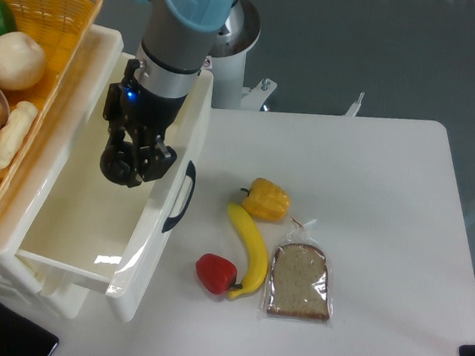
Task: Place the mangosteen in the upper white drawer
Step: 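Lower the mangosteen into the open white drawer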
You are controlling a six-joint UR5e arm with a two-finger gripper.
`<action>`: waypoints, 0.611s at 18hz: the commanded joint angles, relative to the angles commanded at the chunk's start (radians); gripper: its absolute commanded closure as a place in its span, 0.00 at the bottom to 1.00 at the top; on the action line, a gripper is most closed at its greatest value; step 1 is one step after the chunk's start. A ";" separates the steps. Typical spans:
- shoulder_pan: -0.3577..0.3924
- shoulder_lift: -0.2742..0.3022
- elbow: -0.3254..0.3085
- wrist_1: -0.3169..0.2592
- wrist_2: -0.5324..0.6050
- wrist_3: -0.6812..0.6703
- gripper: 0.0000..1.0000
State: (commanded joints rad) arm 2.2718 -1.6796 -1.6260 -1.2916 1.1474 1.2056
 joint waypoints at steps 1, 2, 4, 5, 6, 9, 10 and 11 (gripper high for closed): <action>-0.002 -0.003 0.000 0.000 -0.002 0.011 0.32; -0.002 -0.003 0.000 0.002 0.000 0.012 0.15; -0.002 -0.002 0.000 0.003 -0.002 0.012 0.00; -0.002 0.000 0.002 0.002 -0.002 0.012 0.00; -0.002 0.000 0.002 0.000 -0.005 0.011 0.00; -0.002 0.009 0.003 0.000 -0.008 0.002 0.00; -0.002 0.009 0.009 0.000 -0.014 -0.001 0.00; 0.001 0.009 0.017 0.002 -0.026 -0.007 0.00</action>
State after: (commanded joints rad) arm 2.2733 -1.6705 -1.6092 -1.2901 1.1215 1.1981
